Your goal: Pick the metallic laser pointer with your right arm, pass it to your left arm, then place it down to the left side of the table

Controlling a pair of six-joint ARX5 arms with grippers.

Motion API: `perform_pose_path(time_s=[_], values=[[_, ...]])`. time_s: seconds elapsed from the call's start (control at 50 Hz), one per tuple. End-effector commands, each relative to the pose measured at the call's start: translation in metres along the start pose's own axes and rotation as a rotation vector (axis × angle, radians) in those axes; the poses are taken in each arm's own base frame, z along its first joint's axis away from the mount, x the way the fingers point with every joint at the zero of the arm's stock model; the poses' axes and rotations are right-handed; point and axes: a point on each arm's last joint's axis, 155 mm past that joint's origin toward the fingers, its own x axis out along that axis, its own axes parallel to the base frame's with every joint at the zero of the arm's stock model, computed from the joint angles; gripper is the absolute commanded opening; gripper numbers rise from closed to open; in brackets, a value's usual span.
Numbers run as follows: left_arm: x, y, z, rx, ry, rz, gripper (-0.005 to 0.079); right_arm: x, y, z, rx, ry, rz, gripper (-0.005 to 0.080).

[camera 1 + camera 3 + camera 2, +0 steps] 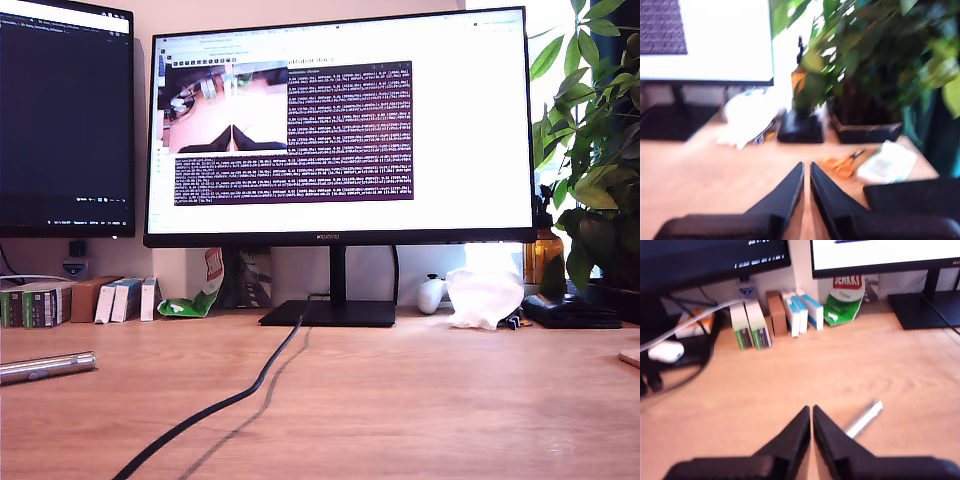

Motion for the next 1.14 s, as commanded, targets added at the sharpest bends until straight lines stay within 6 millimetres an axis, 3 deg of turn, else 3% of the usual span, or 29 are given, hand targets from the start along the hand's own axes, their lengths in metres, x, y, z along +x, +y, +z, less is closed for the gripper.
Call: perform_pose_path(time_s=[0.0,0.1,0.36,1.12], values=[[-0.002,-0.001,0.004,-0.011,-0.033,-0.004,-0.0024,0.002,0.001,-0.006,-0.003,0.004,0.002,-0.0013],[-0.008,0.003,0.007,-0.010,-0.057,0.015,-0.0024,0.004,0.001,-0.010,-0.002,-0.003,0.002,-0.0013],[-0.006,0.004,-0.010,-0.042,0.004,0.027,-0.0024,0.006,0.006,-0.026,-0.006,0.039,0.031,-0.0013],[-0.006,0.004,-0.010,-0.108,0.002,0.027,-0.0024,0.006,0.006,-0.025,0.004,0.039,0.028,-0.0013]])
